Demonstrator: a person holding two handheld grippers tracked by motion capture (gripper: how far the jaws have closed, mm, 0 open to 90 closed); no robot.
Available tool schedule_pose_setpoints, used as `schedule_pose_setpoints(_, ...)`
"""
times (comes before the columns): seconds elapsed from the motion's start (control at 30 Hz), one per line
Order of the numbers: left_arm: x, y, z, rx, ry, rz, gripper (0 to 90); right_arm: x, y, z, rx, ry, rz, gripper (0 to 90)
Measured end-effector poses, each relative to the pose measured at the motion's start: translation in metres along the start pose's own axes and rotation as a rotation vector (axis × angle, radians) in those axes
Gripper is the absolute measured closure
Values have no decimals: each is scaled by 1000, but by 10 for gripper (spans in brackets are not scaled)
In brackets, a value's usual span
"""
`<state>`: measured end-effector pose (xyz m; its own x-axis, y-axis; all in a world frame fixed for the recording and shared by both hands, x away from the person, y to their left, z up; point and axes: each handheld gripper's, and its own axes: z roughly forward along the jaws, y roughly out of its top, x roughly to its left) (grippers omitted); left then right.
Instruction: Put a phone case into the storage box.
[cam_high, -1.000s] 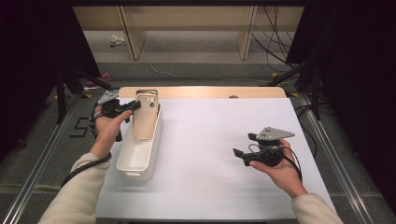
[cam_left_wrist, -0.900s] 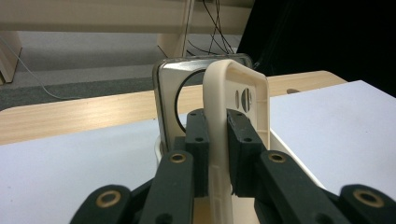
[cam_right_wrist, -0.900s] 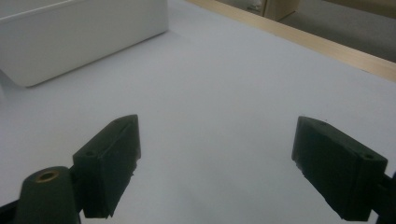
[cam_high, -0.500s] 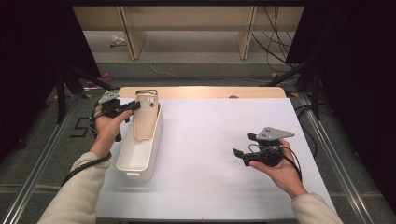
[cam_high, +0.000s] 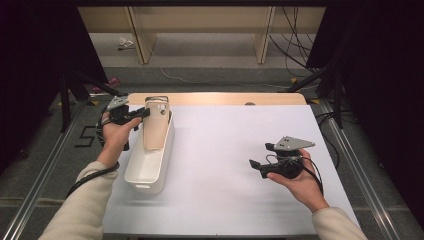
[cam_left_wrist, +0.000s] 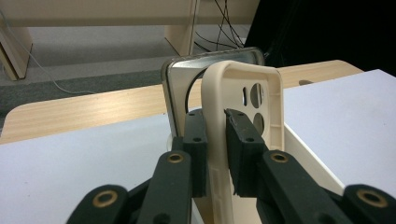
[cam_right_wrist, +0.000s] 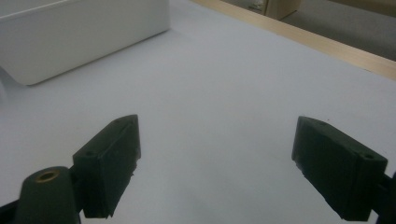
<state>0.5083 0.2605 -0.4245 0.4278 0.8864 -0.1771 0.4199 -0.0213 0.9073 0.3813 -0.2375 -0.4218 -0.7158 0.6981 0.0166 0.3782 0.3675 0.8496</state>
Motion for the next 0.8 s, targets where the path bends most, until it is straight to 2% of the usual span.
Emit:
schedule_pose_setpoints(0.47,2,0,2,18,34,11,782,0,0,0,-1,1,-2,162)
schedule_pose_setpoints(0.8,3,0,4,24,40,9,786,0,0,0,0,1,-1,162)
